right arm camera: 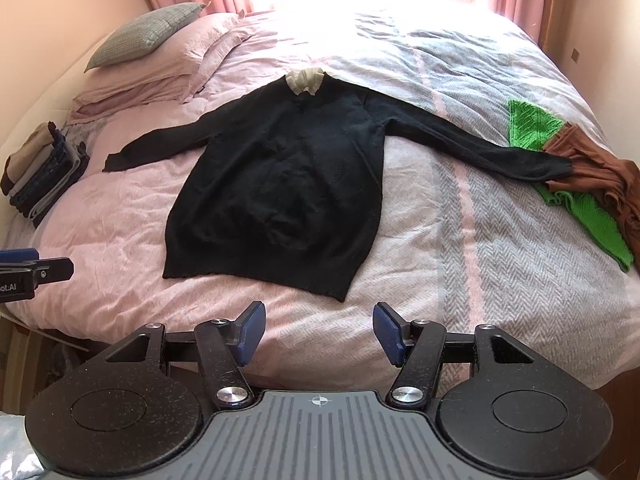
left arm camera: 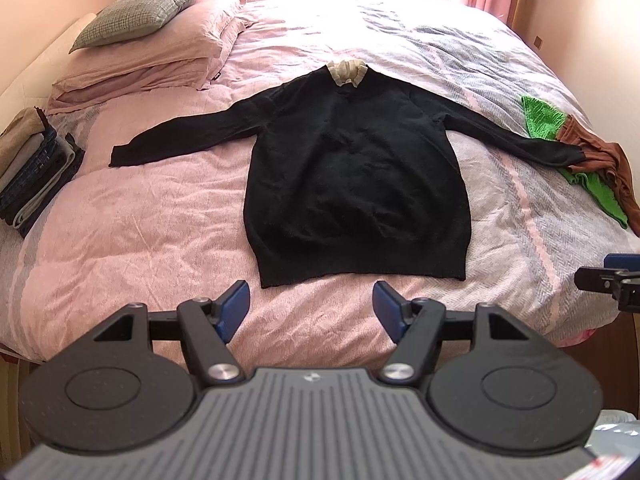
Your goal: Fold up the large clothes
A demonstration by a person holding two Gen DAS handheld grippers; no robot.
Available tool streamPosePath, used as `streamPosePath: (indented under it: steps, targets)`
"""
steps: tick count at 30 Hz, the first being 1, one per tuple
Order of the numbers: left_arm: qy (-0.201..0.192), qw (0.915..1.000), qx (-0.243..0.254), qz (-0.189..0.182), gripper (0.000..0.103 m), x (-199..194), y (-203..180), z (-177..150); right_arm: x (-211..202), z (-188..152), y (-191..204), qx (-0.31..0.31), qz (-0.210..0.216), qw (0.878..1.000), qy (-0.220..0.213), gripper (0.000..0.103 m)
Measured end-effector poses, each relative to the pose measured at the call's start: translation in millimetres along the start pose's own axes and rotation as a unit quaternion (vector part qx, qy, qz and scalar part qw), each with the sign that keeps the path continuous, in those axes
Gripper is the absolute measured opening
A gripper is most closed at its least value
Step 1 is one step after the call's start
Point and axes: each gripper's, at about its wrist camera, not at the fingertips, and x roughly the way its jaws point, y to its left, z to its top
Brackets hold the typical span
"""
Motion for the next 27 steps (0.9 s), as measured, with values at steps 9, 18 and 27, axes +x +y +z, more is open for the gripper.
streamPosePath:
  steps: [9, 18, 27]
  targets:
    - [0.009, 0.9998, -0.014, 0.009, 0.064, 30, 29, 18, 24, 31, -4, 0.002, -0.011, 1.0, -0.028, 0.057]
    - [-0.003, 0.9998, 0.019, 0.005, 0.064, 115, 80, 79, 90, 89, -29, -0.001, -0.037, 0.997, -0.068, 0.057]
    - [-0.053, 0.9917, 0.114, -0.023, 0.063, 269, 112, 184, 212, 187, -72, -0.025, -0.04, 0.994, -0.102, 0.057]
